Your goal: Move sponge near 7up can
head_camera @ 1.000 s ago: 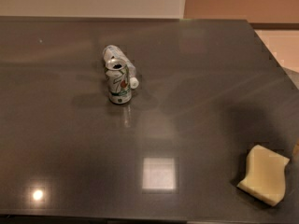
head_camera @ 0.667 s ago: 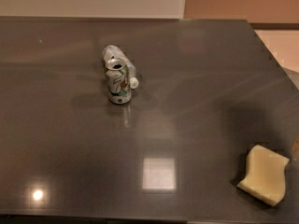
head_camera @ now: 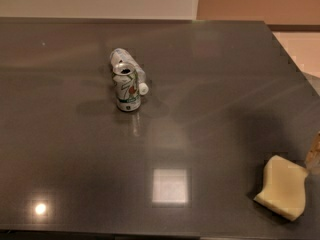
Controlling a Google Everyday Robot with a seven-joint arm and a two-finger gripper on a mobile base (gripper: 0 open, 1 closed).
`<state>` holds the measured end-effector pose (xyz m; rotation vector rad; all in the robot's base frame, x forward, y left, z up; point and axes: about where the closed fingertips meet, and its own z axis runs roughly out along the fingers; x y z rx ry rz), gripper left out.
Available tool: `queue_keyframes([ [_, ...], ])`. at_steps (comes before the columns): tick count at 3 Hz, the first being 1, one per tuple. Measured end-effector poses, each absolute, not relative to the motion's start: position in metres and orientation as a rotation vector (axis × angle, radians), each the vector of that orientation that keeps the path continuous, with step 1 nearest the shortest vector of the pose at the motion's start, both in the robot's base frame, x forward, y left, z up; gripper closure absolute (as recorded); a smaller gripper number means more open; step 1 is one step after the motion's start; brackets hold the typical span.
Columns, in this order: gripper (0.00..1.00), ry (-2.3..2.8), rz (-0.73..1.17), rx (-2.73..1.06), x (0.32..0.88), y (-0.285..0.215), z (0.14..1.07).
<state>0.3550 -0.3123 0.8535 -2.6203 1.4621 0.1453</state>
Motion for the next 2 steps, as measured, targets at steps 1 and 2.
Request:
queue_keyframes([
  [1, 0.15, 1.472, 0.144, -2.625, 0.3541, -0.3063, 0.8516],
  [2, 0.0, 1.478, 0.14, -2.63, 0.3528, -0.3018, 0.8493],
])
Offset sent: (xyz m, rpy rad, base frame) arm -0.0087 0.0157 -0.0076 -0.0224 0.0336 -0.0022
